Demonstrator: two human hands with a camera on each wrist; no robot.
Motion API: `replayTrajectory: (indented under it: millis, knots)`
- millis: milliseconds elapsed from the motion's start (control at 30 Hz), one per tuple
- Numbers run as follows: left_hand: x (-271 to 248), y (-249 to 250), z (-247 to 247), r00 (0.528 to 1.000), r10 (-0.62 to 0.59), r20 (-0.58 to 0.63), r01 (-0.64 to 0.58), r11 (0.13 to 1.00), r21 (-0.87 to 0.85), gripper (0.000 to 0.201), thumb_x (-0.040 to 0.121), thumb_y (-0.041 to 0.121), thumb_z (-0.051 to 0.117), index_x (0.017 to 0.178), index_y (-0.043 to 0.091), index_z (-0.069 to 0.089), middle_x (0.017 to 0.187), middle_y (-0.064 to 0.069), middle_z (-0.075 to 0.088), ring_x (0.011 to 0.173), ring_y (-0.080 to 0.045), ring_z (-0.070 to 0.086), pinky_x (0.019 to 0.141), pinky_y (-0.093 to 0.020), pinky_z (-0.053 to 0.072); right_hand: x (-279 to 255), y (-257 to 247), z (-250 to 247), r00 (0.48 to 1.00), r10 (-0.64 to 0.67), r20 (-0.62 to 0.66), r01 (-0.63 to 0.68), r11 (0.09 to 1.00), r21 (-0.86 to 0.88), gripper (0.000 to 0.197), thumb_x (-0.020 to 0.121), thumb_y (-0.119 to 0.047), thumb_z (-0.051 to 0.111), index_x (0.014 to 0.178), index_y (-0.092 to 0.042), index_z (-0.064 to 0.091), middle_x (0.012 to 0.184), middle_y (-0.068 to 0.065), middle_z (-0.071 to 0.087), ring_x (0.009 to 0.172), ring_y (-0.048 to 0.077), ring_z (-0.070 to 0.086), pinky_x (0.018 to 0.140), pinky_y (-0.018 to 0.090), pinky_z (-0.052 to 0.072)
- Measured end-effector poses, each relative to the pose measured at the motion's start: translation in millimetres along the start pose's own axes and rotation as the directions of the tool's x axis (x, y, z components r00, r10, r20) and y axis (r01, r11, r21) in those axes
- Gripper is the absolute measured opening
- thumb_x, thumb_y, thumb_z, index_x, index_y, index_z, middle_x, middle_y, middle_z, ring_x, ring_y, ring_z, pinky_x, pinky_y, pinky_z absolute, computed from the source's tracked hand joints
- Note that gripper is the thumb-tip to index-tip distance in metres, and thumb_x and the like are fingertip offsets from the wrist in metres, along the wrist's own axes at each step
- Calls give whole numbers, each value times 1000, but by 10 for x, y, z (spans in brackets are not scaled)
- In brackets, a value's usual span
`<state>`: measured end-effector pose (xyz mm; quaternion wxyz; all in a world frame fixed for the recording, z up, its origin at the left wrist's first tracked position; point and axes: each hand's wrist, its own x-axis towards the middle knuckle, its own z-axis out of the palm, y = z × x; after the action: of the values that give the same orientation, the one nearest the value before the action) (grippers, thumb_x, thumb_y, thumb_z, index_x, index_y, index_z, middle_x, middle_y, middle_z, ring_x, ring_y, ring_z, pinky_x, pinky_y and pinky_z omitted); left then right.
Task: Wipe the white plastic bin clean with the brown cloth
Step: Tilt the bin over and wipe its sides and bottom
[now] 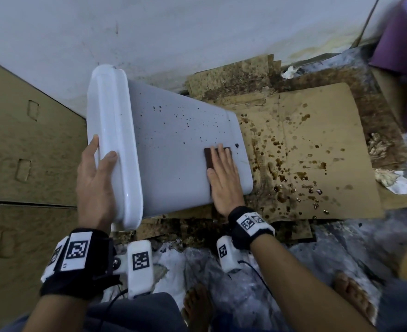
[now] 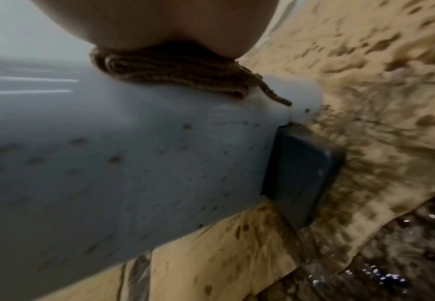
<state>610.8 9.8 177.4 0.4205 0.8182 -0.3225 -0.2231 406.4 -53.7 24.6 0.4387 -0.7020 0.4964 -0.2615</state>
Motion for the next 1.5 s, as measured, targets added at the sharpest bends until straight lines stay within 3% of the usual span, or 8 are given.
replayTrajectory:
  millis: [267,600,767,867,1033,1167,1400,1500]
  knots:
    - [-39,28,3,1000,17,7,-17,1000,-21,64,85,55,52,147,42,43,149,0,48,130,-25,52,110,-54,41,305,674,-50,923,386,-10,-386,922,-37,58,99,-37,15,154,-21,6,162,1,-5,149,19,-11,120,48,4]
    - [-24,12,-15,1000,23,20,-21,998,-54,70,79,58,53,146,41,44,150,6,49,134,-20,50,114,-53,37,-80,-1,12,998,-58,16,58,998,-2,57,98,-45,14,153,-32,1,161,-9,-7,146,4,-15,119,31,-9]
    - [-17,-9,-7,1000,25,18,-24,998,-60,62,81,59,55,141,45,47,149,8,49,134,-20,50,114,-54,37,257,467,-136,935,354,-8,-354,935,24,57,101,-40,17,153,-26,0,162,1,-8,148,16,-13,121,45,-1]
    - [6,-24,-11,999,33,14,-32,999,-37,62,82,59,54,143,47,46,149,6,49,135,-21,49,113,-56,37,316,473,-119,908,418,0,-418,908,41,56,103,-31,23,154,-24,1,162,1,-7,148,18,-12,120,47,-2]
    - [-29,45,-21,1000,19,8,-18,999,-45,66,81,61,57,144,43,48,160,6,37,143,-21,42,117,-55,32,143,240,1,962,274,9,-274,960,59,59,98,-37,15,154,-20,7,162,-1,-8,148,15,-14,120,48,0]
    - [-89,145,1,1000,-17,12,17,1000,-18,63,83,51,53,143,34,48,145,3,55,124,-25,57,109,-49,42,-20,-297,-35,994,98,50,-105,980,168,60,96,-41,15,152,-24,2,160,-4,-9,147,8,-15,121,38,-6]
    - [-30,272,-52,999,-42,-15,42,999,1,45,80,52,53,123,38,56,120,12,62,115,-20,59,104,-42,44,-246,-1238,-11,981,-118,151,76,963,260,58,97,-32,21,153,-25,4,160,-8,-10,145,2,-18,119,28,-12]
    - [38,316,-71,1000,-14,-27,15,998,55,54,84,56,49,136,42,51,130,9,59,121,-18,56,107,-43,42,-308,-1510,40,971,-168,170,93,922,377,58,98,-26,25,153,-24,6,160,-10,-8,143,-3,-19,118,25,-13]
